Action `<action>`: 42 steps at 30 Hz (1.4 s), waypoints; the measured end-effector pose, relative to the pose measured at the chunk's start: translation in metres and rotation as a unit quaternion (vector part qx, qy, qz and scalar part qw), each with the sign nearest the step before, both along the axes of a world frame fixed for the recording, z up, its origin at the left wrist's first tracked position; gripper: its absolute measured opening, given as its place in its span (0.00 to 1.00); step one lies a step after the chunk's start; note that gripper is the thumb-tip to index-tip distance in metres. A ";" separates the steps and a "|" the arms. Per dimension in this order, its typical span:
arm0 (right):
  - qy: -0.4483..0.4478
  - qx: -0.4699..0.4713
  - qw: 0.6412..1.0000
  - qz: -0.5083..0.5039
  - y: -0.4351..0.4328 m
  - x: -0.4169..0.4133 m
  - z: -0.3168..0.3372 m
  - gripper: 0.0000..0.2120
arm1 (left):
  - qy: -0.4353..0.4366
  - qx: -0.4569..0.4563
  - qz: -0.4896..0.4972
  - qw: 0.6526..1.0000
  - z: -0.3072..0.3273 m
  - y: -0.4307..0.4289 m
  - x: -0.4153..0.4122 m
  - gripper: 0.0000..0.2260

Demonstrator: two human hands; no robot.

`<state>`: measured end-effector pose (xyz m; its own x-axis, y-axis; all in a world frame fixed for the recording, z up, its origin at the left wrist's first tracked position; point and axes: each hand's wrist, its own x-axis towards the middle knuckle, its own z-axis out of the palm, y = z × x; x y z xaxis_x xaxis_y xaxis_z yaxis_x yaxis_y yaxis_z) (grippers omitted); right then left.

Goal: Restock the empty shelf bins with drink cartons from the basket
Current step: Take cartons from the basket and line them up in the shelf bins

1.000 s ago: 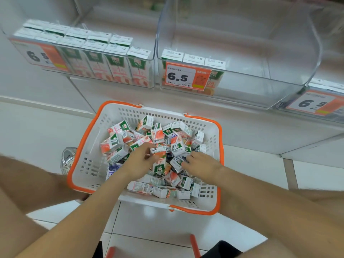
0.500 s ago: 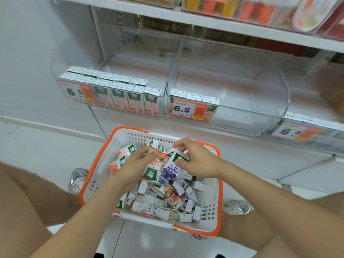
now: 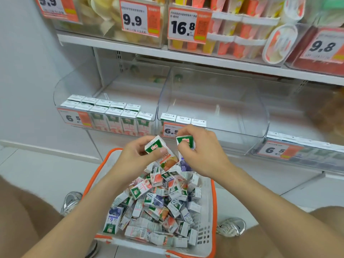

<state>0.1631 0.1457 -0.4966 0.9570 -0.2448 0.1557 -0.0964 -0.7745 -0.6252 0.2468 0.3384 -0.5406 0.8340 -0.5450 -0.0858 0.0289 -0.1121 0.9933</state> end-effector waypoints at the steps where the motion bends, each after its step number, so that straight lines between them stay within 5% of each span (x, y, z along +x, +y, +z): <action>1: -0.008 0.001 1.000 -0.014 -0.004 -0.003 0.003 0.19 | -0.006 -0.009 -0.003 1.000 0.004 -0.005 0.001 0.11; 16: -0.075 -0.078 0.983 -0.149 -0.078 -0.014 0.040 0.15 | -0.167 -0.007 0.008 0.986 0.081 -0.091 0.011 0.11; 21: -0.075 -0.089 0.977 -0.178 -0.098 -0.015 0.041 0.14 | -0.116 0.034 -0.066 0.990 0.092 -0.136 0.032 0.12; 25: -0.051 -0.121 0.973 -0.190 -0.106 -0.015 0.041 0.15 | -0.157 0.052 -0.115 0.979 0.082 -0.162 0.035 0.12; 30: -0.002 -0.150 0.962 -0.230 -0.119 -0.017 0.045 0.17 | -0.351 0.187 -0.164 0.903 0.071 -0.188 0.036 0.14; 34: 0.014 -0.160 0.962 -0.222 -0.122 -0.020 0.044 0.16 | -0.385 0.357 -0.207 0.825 0.063 -0.192 0.035 0.15; 42: -0.001 -0.159 0.974 -0.159 -0.124 -0.021 0.043 0.21 | -0.360 0.416 -0.211 0.808 0.056 -0.189 0.032 0.27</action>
